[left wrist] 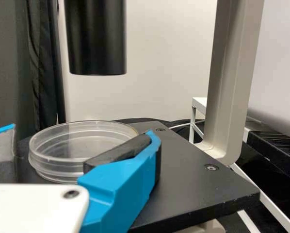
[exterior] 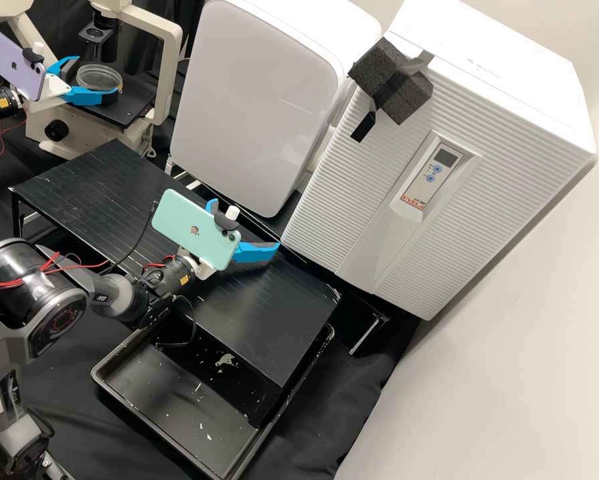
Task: Place the petri dish on the bench
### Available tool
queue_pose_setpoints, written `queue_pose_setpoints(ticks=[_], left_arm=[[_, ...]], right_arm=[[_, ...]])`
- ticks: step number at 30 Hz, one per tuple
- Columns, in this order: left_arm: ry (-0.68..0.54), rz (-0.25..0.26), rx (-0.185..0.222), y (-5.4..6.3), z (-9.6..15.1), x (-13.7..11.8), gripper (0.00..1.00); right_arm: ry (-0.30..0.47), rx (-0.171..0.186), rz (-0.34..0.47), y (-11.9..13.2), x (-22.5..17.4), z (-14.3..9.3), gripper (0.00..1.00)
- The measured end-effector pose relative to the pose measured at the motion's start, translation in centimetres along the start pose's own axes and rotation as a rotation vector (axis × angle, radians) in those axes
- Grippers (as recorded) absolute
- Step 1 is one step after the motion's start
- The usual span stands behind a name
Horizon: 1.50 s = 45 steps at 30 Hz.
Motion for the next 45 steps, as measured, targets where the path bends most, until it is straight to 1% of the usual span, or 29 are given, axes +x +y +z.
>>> queue_pose_setpoints(ticks=[6,10,19,21,24,27,31,33,34,36,37,40,43,45], left_arm=[[-0.001,-0.002,0.001,-0.1,0.0,-0.1,0.00],[-0.004,0.006,0.001,-0.1,0.0,-0.1,0.00],[-0.006,0.004,-0.006,-0.6,-0.1,-0.8,0.00],[-0.013,0.006,-0.002,-0.4,0.0,-1.2,0.00],[-0.036,-0.014,0.002,-0.4,0.2,-2.3,0.00],[-0.071,-0.043,0.002,-0.2,0.3,-4.0,0.00],[-0.130,-0.074,0.019,0.2,0.9,-6.3,0.00],[-0.168,-0.088,0.025,0.2,1.2,-7.7,0.00],[-0.171,-0.095,0.020,0.1,1.3,-8.0,0.00],[-0.189,-0.096,0.022,0.2,1.5,-9.0,0.00],[-0.199,-0.102,0.021,0.2,1.7,-9.6,0.00],[-0.216,-0.110,0.000,0.3,2.2,-10.7,0.00],[-0.257,-0.119,-0.024,0.2,3.3,-11.5,0.00],[-0.301,-0.114,-0.026,0.5,4.4,-11.9,0.00]], right_arm=[[0.000,0.000,0.000,0.0,0.0,0.0,1.00],[0.000,0.000,0.000,0.0,0.0,0.0,1.00],[0.000,0.000,0.000,0.0,0.0,0.0,1.00],[0.000,0.000,0.000,0.0,0.0,0.0,1.00],[0.000,0.000,0.000,0.0,0.0,0.0,1.00],[0.000,0.000,0.000,0.0,0.0,0.0,1.00],[0.000,0.000,0.000,0.0,0.0,0.0,1.00],[0.000,0.000,0.000,0.0,0.0,0.0,1.00],[0.000,0.000,0.000,0.0,0.0,0.0,1.00],[0.000,0.000,0.000,0.0,0.0,0.0,1.00],[0.000,0.000,0.000,0.0,0.0,0.0,1.00],[0.000,0.000,0.000,0.0,0.0,0.0,1.00],[0.000,0.000,0.000,0.0,0.0,0.0,1.00],[0.000,0.000,0.000,0.0,0.0,0.0,1.00]])
